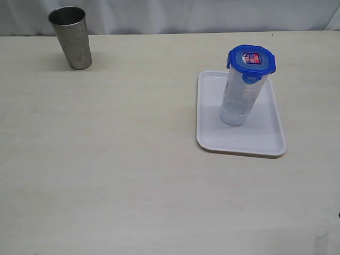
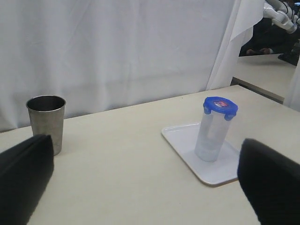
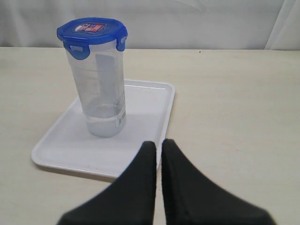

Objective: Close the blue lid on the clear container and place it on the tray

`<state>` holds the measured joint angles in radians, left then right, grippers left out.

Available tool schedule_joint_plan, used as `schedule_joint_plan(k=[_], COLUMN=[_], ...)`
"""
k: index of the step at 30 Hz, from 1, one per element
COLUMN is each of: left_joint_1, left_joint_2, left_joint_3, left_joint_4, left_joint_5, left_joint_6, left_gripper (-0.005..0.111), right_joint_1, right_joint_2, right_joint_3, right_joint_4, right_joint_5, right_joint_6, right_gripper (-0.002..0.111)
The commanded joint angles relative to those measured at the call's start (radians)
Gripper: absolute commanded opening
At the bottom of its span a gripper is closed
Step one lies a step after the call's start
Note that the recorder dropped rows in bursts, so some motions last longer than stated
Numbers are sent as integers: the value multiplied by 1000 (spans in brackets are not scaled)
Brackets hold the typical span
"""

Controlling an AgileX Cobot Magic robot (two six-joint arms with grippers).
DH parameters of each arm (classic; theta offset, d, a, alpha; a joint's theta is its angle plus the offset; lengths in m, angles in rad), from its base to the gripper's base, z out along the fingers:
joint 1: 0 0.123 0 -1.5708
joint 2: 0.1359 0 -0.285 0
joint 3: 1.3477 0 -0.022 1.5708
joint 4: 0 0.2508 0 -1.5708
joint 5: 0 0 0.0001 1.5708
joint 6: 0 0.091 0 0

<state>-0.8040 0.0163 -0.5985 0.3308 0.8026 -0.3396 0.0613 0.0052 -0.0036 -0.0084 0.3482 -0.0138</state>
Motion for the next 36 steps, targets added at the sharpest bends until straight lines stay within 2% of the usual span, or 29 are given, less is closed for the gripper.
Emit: schedule_joint_plan(k=[1, 21, 29, 33, 36], left_joint_1=[0, 7, 145, 228, 274], left_joint_2=[-4, -4, -4, -4, -4], left_joint_3=[6, 7, 36, 39, 42], left_joint_4=[-11, -64, -290, -290, -304], left_joint_5=[-6, 2, 7, 6, -69], left_joint_6=[-9, -9, -7, 44, 57], left_gripper=[105, 105, 105, 105, 105], right_joint_1=[-7, -7, -7, -7, -7], right_joint_2=[-5, -5, -5, -5, -5], right_joint_3=[4, 4, 4, 4, 4], right_joint_4=[1, 1, 1, 1, 1], right_joint_5=[-2, -2, -2, -2, -2], right_joint_6=[3, 3, 3, 3, 3], right_gripper=[4, 4, 4, 4, 4])
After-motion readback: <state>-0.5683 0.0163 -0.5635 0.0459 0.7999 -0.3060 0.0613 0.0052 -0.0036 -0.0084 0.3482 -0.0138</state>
